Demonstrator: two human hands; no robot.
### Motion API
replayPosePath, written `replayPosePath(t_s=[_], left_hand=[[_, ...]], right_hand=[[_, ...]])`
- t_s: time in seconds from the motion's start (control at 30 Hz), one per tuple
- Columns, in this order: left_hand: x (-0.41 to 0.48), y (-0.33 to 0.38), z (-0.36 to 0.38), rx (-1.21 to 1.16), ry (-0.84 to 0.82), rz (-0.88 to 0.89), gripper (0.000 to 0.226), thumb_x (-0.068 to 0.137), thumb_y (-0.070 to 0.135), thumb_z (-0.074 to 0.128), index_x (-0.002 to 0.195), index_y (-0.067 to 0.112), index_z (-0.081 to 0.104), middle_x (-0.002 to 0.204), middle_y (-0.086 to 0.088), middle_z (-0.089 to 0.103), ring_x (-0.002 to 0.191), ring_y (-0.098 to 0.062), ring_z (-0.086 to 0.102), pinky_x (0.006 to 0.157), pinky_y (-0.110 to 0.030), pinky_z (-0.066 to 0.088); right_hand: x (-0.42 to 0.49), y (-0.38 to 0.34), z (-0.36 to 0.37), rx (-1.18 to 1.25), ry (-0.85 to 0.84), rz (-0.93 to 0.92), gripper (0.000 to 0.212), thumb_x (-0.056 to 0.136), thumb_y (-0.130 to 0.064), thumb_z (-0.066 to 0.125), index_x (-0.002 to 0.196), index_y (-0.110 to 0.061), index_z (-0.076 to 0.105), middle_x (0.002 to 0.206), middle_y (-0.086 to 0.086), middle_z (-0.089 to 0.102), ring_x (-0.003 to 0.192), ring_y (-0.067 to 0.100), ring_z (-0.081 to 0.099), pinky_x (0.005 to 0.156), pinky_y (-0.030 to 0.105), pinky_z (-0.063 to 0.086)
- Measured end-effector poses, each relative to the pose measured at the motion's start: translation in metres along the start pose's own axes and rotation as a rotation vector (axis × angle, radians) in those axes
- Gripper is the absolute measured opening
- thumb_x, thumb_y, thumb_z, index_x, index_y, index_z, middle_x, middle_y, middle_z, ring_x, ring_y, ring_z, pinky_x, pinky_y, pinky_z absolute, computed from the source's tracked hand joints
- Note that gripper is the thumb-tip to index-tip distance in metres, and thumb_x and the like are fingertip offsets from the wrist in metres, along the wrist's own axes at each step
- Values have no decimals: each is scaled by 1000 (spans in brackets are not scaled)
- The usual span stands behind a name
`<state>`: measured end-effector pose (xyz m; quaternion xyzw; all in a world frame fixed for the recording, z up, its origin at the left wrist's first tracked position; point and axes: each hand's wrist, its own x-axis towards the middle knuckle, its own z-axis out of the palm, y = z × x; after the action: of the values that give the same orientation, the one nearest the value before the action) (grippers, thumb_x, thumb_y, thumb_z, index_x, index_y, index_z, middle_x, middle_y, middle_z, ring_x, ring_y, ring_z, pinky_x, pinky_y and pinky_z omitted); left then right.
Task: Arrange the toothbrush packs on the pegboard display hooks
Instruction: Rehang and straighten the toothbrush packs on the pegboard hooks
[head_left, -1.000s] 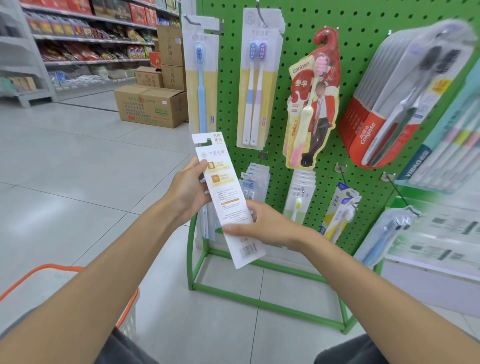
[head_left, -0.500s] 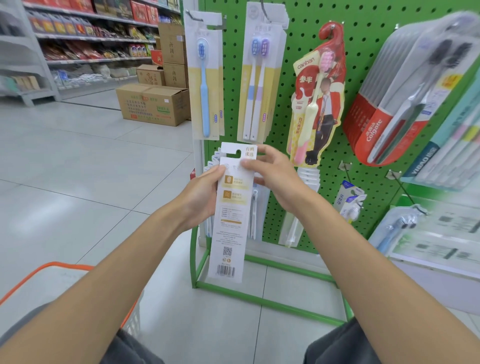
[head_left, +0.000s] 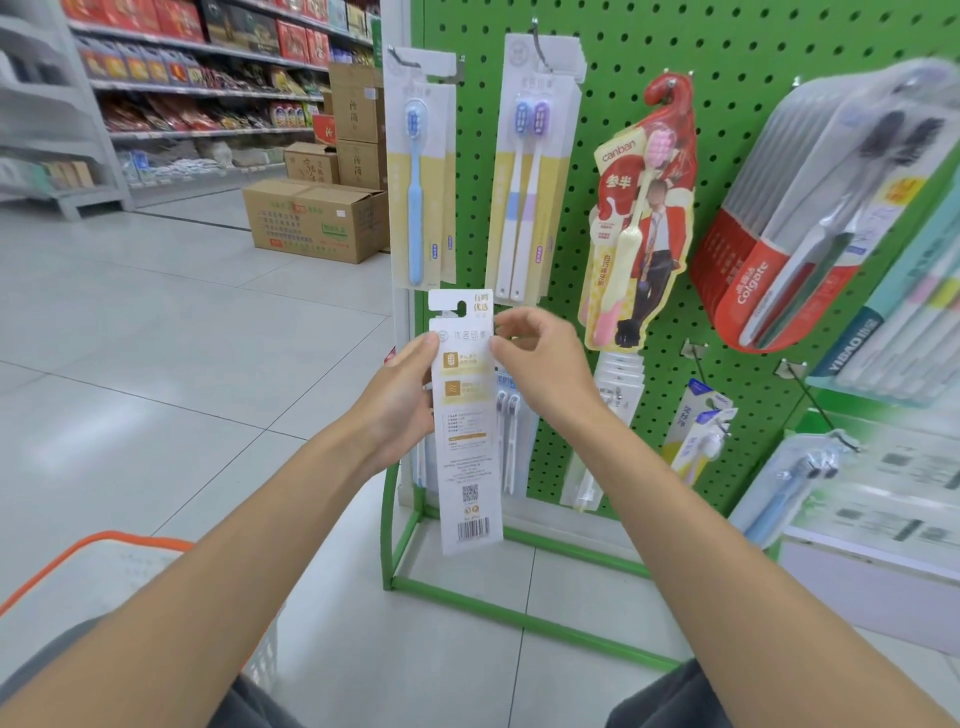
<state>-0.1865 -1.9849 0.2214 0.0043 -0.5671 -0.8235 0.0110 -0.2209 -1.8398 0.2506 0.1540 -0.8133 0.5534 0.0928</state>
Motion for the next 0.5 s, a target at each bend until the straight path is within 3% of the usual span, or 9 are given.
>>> replayPosePath(t_s=[0.1, 0.17, 0.23, 0.3, 0.37, 0.5], left_hand=[[0, 0, 1, -43, -28, -3, 38, 106, 36, 34, 128, 21, 61, 109, -2, 73, 96, -22, 68, 84, -38, 57], [0, 0, 2, -33, -57, -18, 40, 106, 39, 33, 131, 24, 60, 118, -1, 71, 110, -25, 65, 95, -41, 52], [1, -1, 2, 2, -60, -4, 40, 106, 38, 35, 139, 25, 54, 127, -5, 66, 118, -27, 62, 100, -44, 51], [1, 1, 0, 114, -5, 42, 39, 106, 32, 38, 142, 24, 48, 128, -6, 63, 116, -24, 64, 94, -41, 55], [4, 3, -1, 239, 63, 85, 39, 106, 27, 40, 144, 21, 46, 128, -5, 62, 113, -18, 64, 90, -35, 57], [9, 10, 3, 346, 69, 131, 30, 104, 21, 44, 131, 19, 59, 112, 0, 67, 93, -9, 63, 82, -26, 55]], right_hand=[[-10, -2, 8, 21, -225, 14, 35, 95, -28, 59, 130, -27, 55, 116, -17, 61, 104, 5, 62, 88, 31, 52], [-15, -2, 12, 32, -311, 34, 46, 100, -30, 52, 144, -28, 40, 125, -22, 48, 116, 2, 51, 94, 26, 43], [-15, 0, 13, 55, -310, 41, 42, 104, -24, 42, 146, -27, 41, 115, -20, 52, 109, 2, 51, 92, 24, 38], [-14, 0, 13, 102, -261, 64, 32, 103, -18, 39, 129, -24, 57, 103, -17, 60, 101, 3, 56, 86, 24, 40], [-14, -4, 12, 165, -212, 96, 29, 103, -14, 40, 116, -24, 63, 108, -10, 66, 105, 6, 59, 89, 26, 45], [-14, -7, 11, 285, -158, 163, 33, 100, -8, 41, 123, -17, 62, 119, 2, 68, 113, 19, 63, 99, 41, 49]])
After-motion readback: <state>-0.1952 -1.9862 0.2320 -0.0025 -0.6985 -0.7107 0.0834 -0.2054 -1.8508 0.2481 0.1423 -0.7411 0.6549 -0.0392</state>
